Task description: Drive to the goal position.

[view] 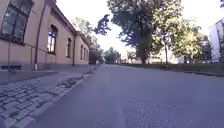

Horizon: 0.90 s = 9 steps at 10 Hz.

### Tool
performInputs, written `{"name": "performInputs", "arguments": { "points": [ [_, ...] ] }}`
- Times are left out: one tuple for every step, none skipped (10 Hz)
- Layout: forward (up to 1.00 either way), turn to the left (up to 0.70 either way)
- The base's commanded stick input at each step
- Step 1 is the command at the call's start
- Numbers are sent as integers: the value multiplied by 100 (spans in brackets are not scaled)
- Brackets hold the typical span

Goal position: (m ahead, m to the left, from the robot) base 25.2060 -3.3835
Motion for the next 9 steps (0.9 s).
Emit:
{"name": "performInputs", "arguments": {
  "points": [
    [70,0],
    [70,0],
    [70,0],
    [70,0],
    [70,0],
    [70,0],
    [70,0],
    [70,0],
    [70,0]
  ]
}}
